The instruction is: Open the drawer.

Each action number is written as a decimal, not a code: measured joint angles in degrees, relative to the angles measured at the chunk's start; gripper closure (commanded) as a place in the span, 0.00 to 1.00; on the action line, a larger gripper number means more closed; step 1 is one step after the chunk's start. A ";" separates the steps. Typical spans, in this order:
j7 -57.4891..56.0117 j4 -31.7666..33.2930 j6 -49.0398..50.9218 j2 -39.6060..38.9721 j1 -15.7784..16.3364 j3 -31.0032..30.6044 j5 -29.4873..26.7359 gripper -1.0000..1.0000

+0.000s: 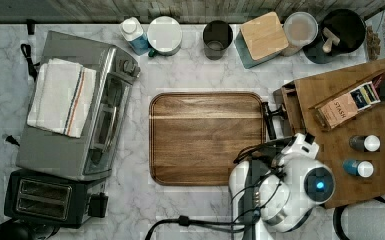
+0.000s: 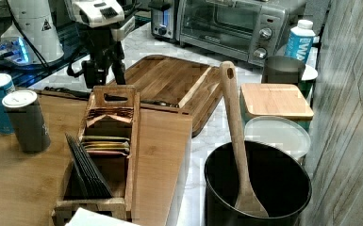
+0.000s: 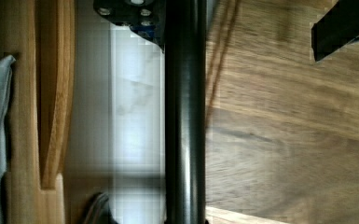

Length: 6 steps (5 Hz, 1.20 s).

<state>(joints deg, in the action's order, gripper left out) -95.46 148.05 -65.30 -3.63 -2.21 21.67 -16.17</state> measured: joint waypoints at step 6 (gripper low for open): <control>17.35 12.87 -0.50 11.91 4.64 -14.05 3.06 0.00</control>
